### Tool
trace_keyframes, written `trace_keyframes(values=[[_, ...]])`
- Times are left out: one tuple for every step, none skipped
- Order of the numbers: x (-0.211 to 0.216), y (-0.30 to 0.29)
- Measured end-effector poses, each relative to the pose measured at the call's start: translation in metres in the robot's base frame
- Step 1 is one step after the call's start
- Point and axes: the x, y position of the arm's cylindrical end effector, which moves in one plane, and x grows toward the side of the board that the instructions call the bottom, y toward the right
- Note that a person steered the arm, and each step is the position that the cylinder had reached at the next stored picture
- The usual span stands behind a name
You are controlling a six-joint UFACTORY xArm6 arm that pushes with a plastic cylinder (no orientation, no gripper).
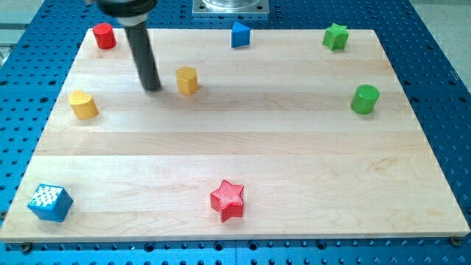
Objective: Move the yellow hexagon vertical to the green circle
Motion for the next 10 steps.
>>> trace_keyframes(values=[[-0.005, 0.043], [0.051, 0.095], [0.082, 0.169], [0.105, 0.200], [0.086, 0.171], [0.072, 0.119], [0.087, 0.122], [0.105, 0.177], [0.136, 0.221], [0.127, 0.211]])
